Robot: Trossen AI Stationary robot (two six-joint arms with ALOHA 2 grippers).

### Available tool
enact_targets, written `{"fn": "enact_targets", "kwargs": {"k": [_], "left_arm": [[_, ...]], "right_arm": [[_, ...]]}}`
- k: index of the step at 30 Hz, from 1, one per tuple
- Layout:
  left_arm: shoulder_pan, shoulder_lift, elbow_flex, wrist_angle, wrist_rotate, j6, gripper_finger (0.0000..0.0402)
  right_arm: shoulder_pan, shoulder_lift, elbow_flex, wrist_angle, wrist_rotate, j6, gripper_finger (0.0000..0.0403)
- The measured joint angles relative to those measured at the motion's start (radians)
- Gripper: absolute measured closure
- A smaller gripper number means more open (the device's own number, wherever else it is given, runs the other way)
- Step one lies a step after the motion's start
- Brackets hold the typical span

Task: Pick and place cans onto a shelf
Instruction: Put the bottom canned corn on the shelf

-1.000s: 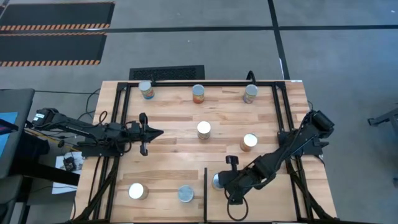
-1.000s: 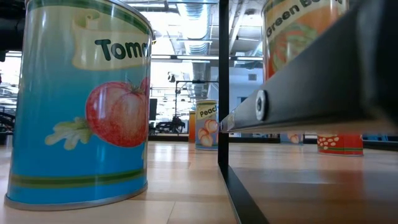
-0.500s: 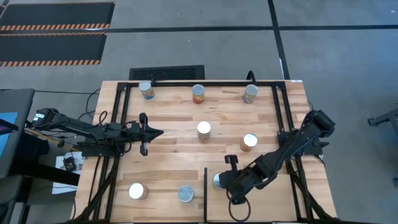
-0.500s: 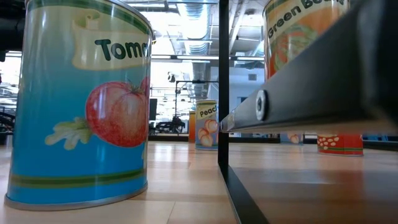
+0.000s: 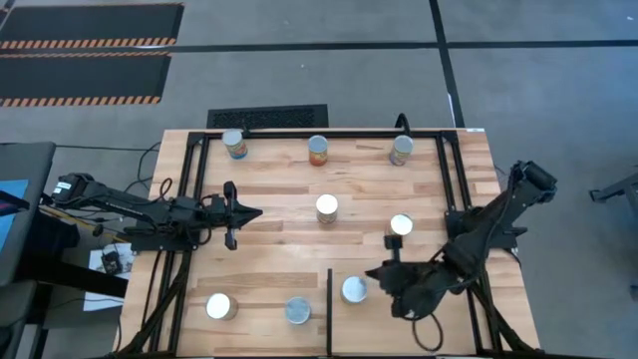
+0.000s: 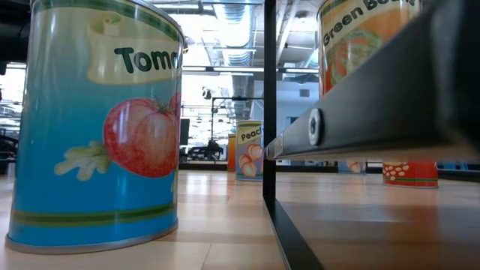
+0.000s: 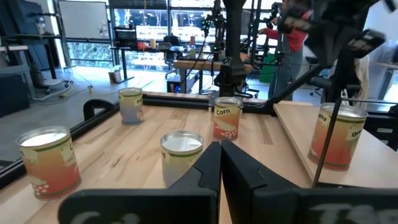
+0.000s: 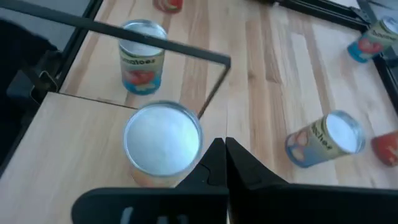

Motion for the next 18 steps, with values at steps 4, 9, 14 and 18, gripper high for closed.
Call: {"fn": "enact_targets", "kwargs": {"k": [4, 9, 14, 18], "left_arm": [[0.000, 0.000, 0.000, 0.000, 0.000, 0.000, 0.0401], [0.000, 0.000, 0.000, 0.000, 0.006, 0.000, 0.0401], [0.000, 0.000, 0.000, -0.001, 0.006, -0.001, 0.0401], [0.000, 0.000, 0.000, -0.006, 0.006, -0.013, 0.0401]], "right_arm": [[-0.019, -0.104, -0.225, 0.257, 0.019, -0.003, 0.0400], [-0.047, -0.235, -0.426, 0.460, 0.032, -0.005, 0.0400], [-0.092, -0.345, -0.519, 0.473, 0.033, 0.037, 0.0396], [-0.128, -0.398, -0.543, 0.354, 0.029, 0.139, 0.0397]]}}
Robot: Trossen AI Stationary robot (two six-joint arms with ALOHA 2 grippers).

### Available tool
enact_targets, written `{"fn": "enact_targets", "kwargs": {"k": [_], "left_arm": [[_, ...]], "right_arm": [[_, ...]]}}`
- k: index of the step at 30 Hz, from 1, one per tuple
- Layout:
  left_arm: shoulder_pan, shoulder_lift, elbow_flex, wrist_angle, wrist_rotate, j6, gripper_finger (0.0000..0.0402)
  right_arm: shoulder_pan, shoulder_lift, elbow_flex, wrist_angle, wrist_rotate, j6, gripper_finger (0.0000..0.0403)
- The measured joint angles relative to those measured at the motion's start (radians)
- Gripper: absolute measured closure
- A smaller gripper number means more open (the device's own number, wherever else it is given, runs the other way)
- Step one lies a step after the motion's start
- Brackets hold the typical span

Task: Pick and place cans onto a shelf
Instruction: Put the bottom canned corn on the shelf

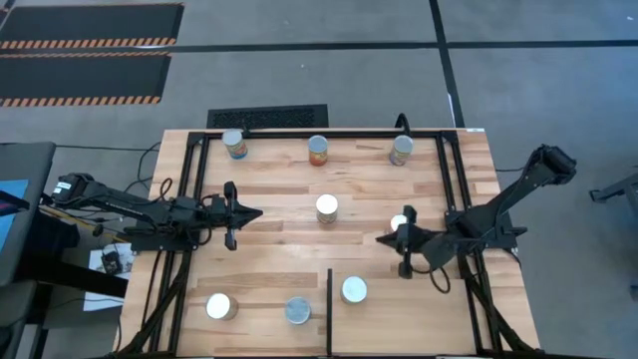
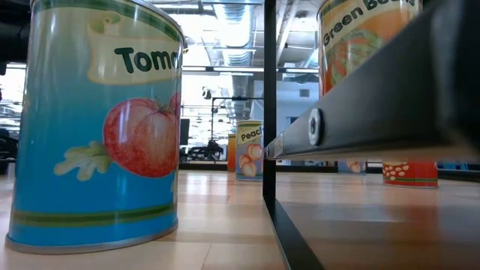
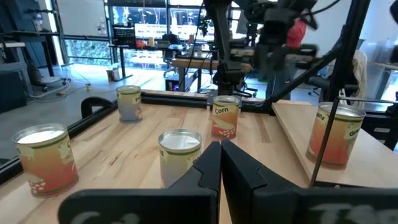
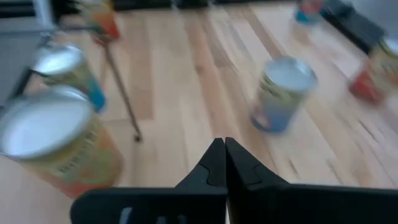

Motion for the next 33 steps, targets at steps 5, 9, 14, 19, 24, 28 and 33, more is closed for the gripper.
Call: {"fn": "enact_targets", "kwargs": {"k": [5, 9, 14, 19, 24, 28, 33], "left_arm": [[0.000, 0.000, 0.000, -0.013, 0.000, -0.002, 0.0401], [0.000, 0.000, 0.000, -0.025, 0.000, -0.002, 0.0401], [0.000, 0.000, 0.000, -0.025, -0.001, -0.002, 0.0401], [0.000, 0.000, 0.000, -0.024, -0.008, -0.003, 0.0401], [0.000, 0.000, 0.000, -0.024, -0.010, -0.002, 0.0401], [0.000, 0.000, 0.000, -0.025, -0.010, -0.002, 0.0401], [0.000, 0.000, 0.000, -0.033, -0.010, -0.002, 0.0401]], "right_arm": [[-0.024, -0.044, 0.015, -0.325, -0.026, 0.261, 0.0388], [-0.037, -0.045, 0.066, -0.507, -0.096, 0.422, 0.0355], [-0.070, 0.003, 0.090, -0.552, -0.172, 0.452, 0.0293], [-0.118, 0.127, 0.123, -0.642, -0.227, 0.392, 0.0239], [-0.132, 0.256, 0.205, -0.759, -0.217, 0.314, 0.0227], [-0.131, 0.329, 0.240, -0.809, -0.223, 0.253, 0.0246], [-0.144, 0.369, 0.260, -0.820, -0.245, 0.227, 0.0291]]}}
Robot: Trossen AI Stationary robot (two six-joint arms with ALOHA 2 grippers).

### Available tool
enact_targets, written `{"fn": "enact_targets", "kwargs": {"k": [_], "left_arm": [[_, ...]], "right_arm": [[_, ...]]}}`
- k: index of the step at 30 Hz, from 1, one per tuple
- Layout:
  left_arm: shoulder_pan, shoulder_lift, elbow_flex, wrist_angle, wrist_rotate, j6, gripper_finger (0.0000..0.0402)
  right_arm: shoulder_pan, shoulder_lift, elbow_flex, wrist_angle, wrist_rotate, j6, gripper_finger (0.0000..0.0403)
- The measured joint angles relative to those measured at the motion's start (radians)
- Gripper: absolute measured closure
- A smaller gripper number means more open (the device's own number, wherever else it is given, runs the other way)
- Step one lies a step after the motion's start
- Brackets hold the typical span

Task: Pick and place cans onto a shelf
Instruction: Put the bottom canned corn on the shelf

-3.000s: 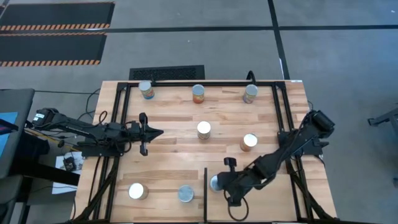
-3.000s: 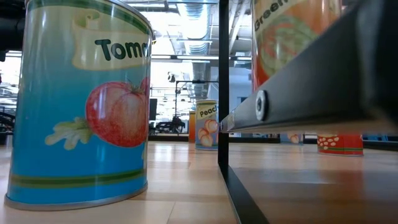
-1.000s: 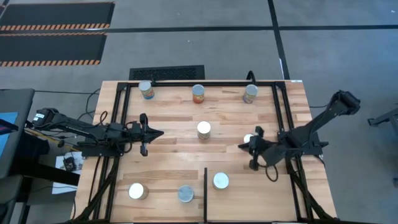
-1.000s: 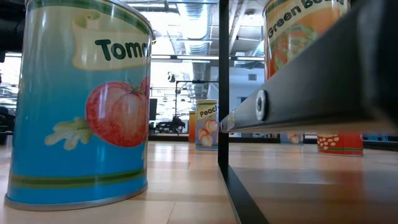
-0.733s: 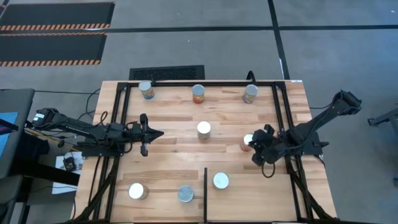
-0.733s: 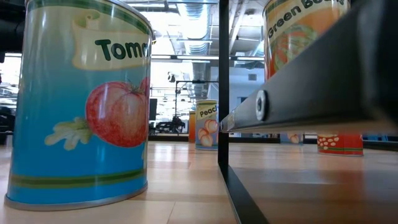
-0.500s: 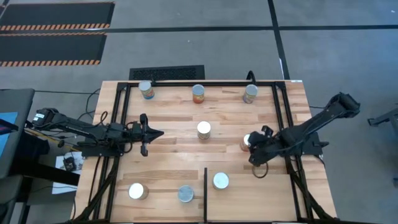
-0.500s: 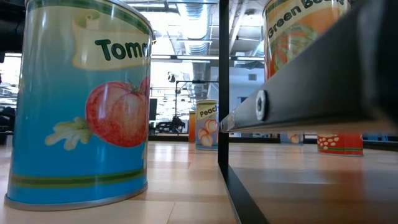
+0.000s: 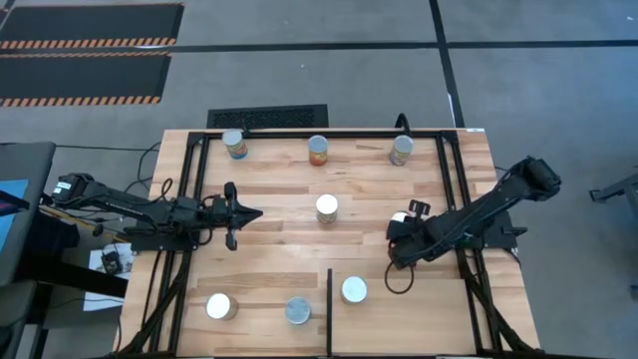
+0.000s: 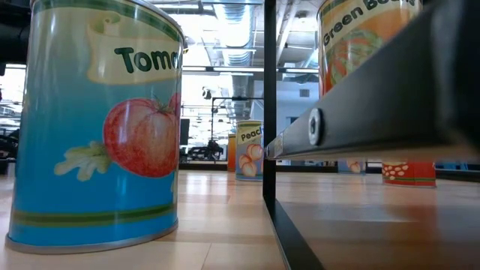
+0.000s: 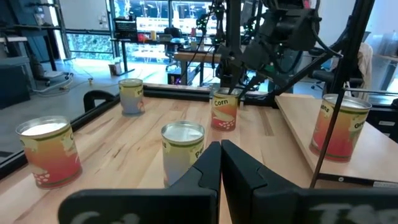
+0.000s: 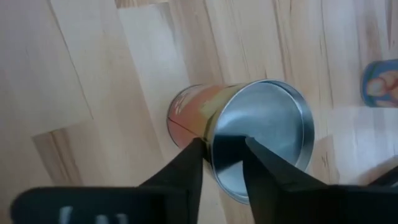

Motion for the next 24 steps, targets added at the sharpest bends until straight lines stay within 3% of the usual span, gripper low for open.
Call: {"fn": "enact_targets", "kwargs": {"k": [8, 17, 24], "left_arm": [[0.000, 0.000, 0.000, -0.012, 0.000, 0.000, 0.0401], [0.000, 0.000, 0.000, -0.012, 0.000, 0.000, 0.0401], [0.000, 0.000, 0.000, -0.012, 0.000, -0.002, 0.0401]], "right_arm": [[-0.006, -0.022, 0.134, -0.033, -0.126, 0.039, 0.0394], [0.065, 0.030, 0.412, -0.183, -0.168, 0.368, 0.0398], [0.166, 0.272, 0.706, -0.434, -0.246, 0.636, 0.0400]]}}
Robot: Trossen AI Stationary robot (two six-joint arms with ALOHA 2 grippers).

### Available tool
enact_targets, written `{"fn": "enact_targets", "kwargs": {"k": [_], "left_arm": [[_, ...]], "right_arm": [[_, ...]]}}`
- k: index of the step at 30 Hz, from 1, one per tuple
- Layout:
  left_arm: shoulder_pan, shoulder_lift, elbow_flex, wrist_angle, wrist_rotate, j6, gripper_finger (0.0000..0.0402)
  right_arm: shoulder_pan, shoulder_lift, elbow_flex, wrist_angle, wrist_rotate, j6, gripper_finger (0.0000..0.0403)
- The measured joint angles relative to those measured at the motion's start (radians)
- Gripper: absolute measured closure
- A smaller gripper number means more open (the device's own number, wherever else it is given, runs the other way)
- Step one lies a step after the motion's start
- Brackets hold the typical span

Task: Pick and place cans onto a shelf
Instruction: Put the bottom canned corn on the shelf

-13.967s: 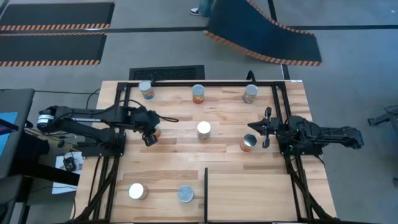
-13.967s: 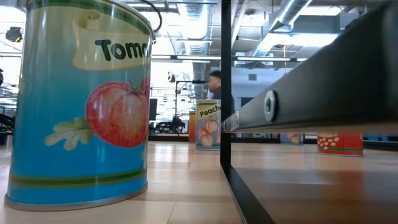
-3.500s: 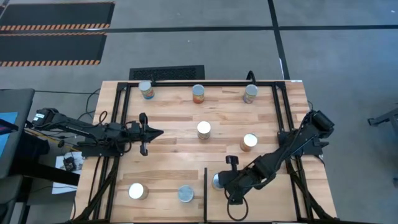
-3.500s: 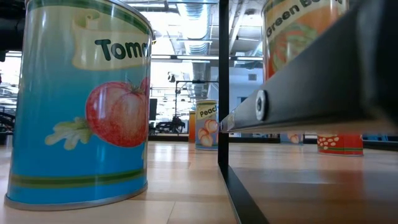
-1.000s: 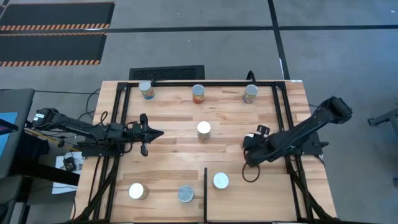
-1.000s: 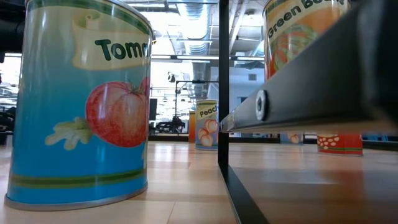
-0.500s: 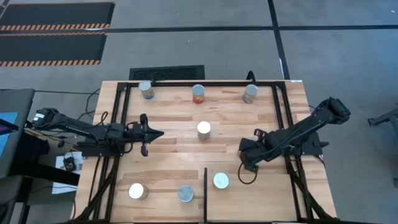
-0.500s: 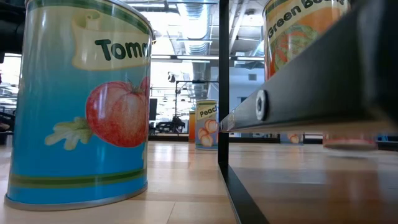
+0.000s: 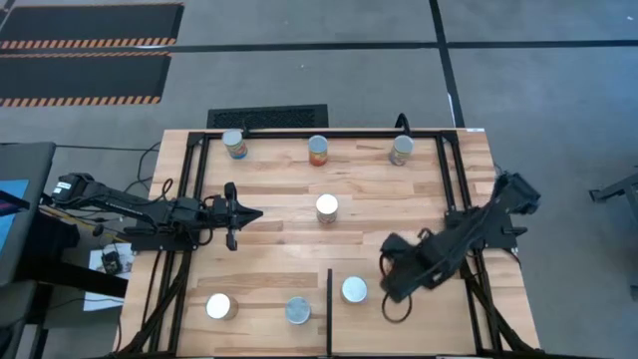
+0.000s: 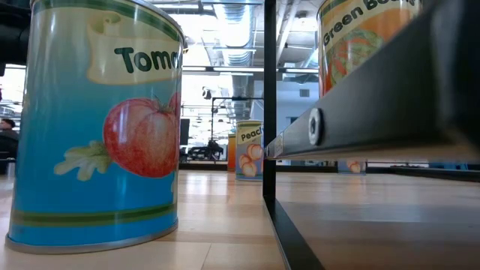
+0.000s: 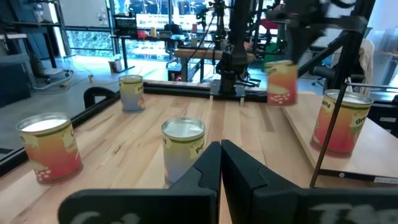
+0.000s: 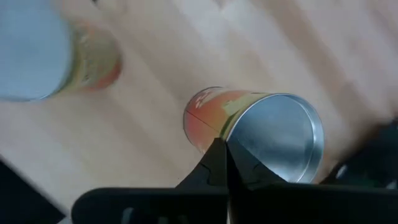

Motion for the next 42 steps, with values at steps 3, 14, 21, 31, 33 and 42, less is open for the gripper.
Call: {"fn": "enact_targets", "kwargs": {"k": [3, 14, 21, 31, 33, 42], "left_arm": [[0.000, 0.000, 0.000, 0.000, 0.000, -0.004, 0.0401], [0.000, 0.000, 0.000, 0.000, 0.000, -0.010, 0.0401], [0.000, 0.000, 0.000, -0.001, 0.000, -0.010, 0.0401], [0.000, 0.000, 0.000, -0.009, 0.000, -0.024, 0.0401], [0.000, 0.000, 0.000, -0.015, 0.000, -0.028, 0.0401], [0.000, 0.000, 0.000, -0.027, 0.000, -0.029, 0.0401]], "right_arm": [[0.022, 0.103, 0.114, -0.025, -0.022, 0.094, 0.0400], [0.011, 0.298, 0.325, -0.059, -0.065, 0.252, 0.0398], [-0.018, 0.298, 0.326, -0.055, -0.068, 0.312, 0.0393], [-0.033, 0.298, 0.326, -0.027, -0.118, 0.333, 0.0392], [-0.033, 0.298, 0.326, -0.023, -0.127, 0.336, 0.0392], [-0.044, 0.298, 0.326, -0.021, -0.138, 0.358, 0.0372]]}}
